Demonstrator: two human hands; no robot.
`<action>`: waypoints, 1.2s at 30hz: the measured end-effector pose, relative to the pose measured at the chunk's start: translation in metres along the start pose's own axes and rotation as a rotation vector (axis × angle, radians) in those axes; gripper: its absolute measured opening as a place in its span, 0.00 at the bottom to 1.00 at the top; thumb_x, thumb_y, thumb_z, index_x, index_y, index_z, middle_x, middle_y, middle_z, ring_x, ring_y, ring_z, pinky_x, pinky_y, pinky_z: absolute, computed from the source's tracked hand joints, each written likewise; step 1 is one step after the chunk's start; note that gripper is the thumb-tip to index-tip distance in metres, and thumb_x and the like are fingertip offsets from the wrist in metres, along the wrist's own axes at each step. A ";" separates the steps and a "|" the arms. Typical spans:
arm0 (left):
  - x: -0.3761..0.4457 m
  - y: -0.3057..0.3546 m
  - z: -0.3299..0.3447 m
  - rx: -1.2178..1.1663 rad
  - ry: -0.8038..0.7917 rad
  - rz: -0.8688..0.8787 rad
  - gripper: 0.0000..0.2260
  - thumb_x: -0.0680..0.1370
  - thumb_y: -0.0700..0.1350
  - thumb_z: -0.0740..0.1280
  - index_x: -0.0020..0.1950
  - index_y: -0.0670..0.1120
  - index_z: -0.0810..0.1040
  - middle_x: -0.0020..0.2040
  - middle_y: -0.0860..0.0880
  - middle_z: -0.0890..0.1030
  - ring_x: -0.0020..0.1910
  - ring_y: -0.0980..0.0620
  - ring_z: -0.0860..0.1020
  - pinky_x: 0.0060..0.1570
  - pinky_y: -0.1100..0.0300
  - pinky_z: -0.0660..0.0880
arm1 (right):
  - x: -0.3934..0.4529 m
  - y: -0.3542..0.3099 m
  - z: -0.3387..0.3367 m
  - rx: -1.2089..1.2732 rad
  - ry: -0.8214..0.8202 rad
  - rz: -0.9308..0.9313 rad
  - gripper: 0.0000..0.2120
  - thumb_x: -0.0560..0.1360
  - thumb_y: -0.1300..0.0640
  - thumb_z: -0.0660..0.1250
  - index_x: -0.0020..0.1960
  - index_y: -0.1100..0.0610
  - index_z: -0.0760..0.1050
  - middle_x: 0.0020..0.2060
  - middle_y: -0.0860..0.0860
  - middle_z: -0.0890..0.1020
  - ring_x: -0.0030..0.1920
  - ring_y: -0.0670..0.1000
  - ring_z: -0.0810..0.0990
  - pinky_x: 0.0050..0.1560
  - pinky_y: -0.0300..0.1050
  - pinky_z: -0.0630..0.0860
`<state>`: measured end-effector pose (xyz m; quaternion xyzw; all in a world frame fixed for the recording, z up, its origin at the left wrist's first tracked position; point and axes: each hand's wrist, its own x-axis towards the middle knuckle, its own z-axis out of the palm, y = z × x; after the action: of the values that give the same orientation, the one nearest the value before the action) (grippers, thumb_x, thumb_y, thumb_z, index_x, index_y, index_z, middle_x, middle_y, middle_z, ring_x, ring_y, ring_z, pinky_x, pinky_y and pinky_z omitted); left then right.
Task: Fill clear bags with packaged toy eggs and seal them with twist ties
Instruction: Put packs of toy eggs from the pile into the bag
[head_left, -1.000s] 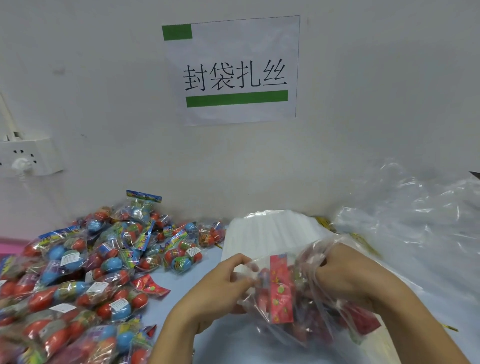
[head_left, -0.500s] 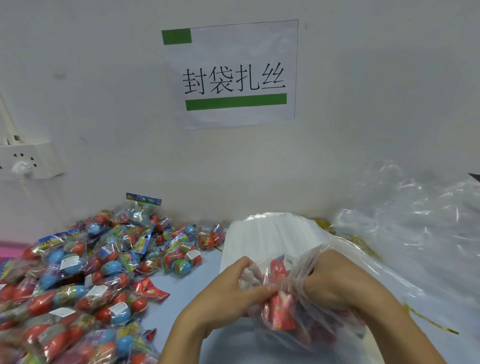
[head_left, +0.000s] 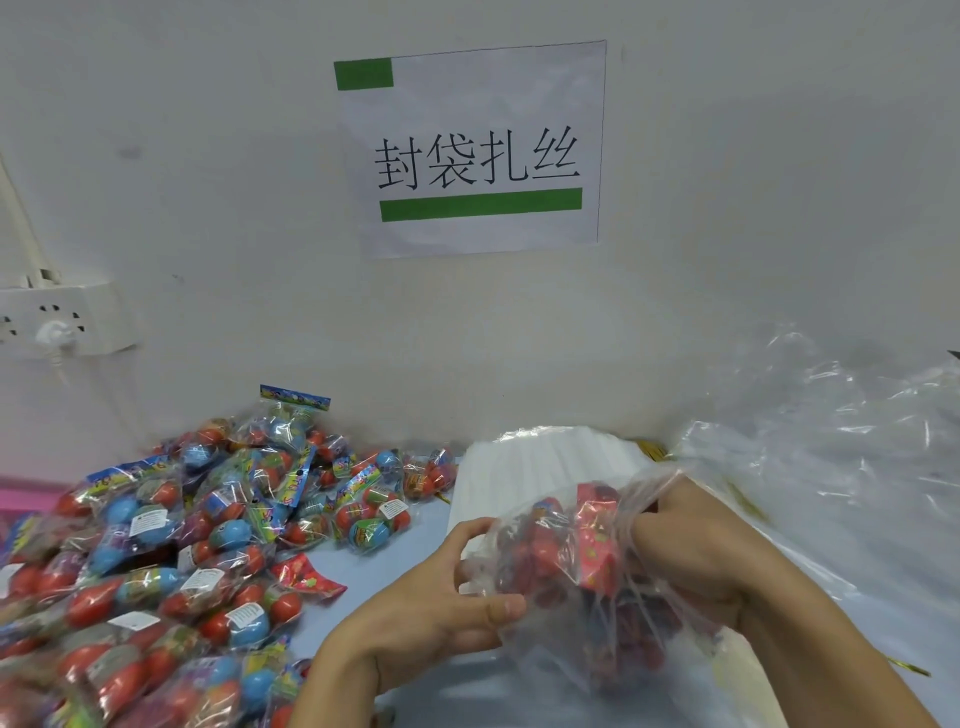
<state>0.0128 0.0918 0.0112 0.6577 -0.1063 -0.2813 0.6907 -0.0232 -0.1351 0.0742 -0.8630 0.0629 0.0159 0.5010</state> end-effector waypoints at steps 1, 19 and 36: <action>0.001 -0.002 0.000 -0.020 -0.014 0.005 0.39 0.65 0.36 0.79 0.71 0.53 0.68 0.64 0.38 0.79 0.61 0.39 0.80 0.61 0.42 0.77 | 0.000 0.002 0.001 0.042 -0.003 -0.002 0.15 0.70 0.71 0.61 0.30 0.62 0.80 0.29 0.59 0.77 0.32 0.55 0.74 0.36 0.51 0.72; 0.008 -0.006 0.011 -0.132 -0.091 0.057 0.29 0.71 0.37 0.76 0.70 0.45 0.73 0.64 0.35 0.79 0.63 0.36 0.78 0.65 0.40 0.74 | 0.002 -0.002 0.014 0.427 -0.268 -0.057 0.18 0.74 0.77 0.62 0.34 0.62 0.83 0.35 0.60 0.82 0.38 0.57 0.83 0.42 0.49 0.82; 0.003 0.016 0.022 0.617 0.009 0.248 0.35 0.63 0.48 0.80 0.66 0.63 0.69 0.52 0.57 0.84 0.48 0.56 0.84 0.50 0.62 0.79 | -0.010 -0.007 0.007 0.055 -0.297 -0.121 0.17 0.81 0.46 0.67 0.42 0.58 0.82 0.32 0.56 0.85 0.29 0.50 0.82 0.29 0.39 0.73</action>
<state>0.0082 0.0711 0.0281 0.8192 -0.2627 -0.1466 0.4882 -0.0322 -0.1246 0.0772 -0.8394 -0.0638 0.1114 0.5281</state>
